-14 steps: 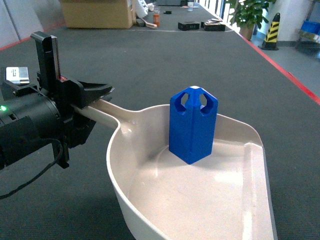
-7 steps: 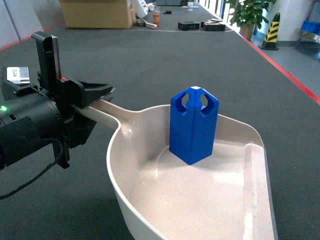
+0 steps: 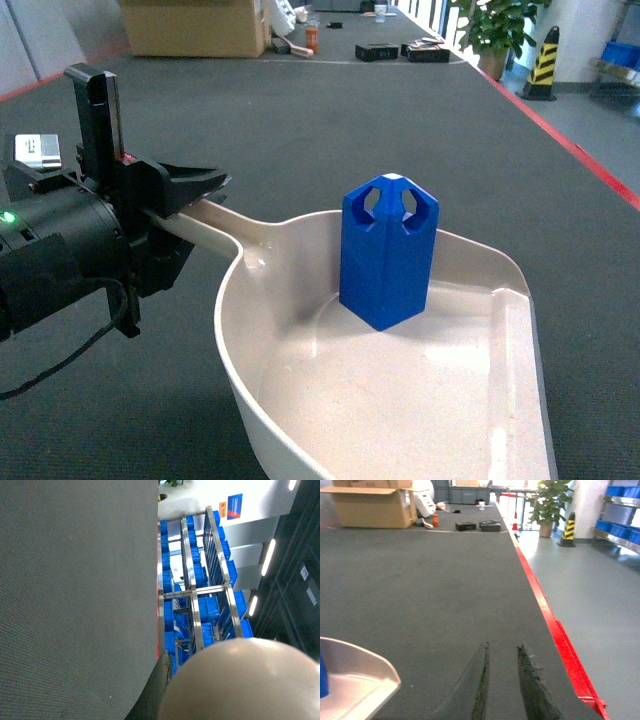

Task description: Place part in tray to right shelf

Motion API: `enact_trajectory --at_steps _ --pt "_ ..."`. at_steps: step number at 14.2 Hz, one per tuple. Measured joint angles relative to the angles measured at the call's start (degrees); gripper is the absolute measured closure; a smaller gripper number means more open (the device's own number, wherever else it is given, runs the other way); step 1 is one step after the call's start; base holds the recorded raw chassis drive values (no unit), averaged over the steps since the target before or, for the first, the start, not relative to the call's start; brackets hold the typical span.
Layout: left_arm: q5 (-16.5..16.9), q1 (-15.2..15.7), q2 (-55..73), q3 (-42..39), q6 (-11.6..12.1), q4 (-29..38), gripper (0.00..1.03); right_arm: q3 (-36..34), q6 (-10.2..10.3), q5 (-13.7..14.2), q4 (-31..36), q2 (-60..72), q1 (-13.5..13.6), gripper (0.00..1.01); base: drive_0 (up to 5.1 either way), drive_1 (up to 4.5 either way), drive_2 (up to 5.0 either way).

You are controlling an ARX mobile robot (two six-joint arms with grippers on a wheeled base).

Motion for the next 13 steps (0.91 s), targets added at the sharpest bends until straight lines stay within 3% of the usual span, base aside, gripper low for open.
enact_trajectory --at_steps 1,2,13 --pt "-0.04 0.04 0.0 0.0 0.0 0.0 0.9 -1.27 0.0 -0.26 -0.61 -1.88 0.42 0.96 0.0 0.0 0.0" --pt "0.0 0.04 0.0 0.0 0.0 0.0 0.9 -2.36 0.13 -0.28 -1.33 -3.17 0.35 0.99 0.0 0.0 0.0" --pt "0.0 0.04 0.0 0.0 0.0 0.0 0.9 -8.61 0.22 -0.26 -11.3 -20.65 0.35 0.99 0.0 0.0 0.0"
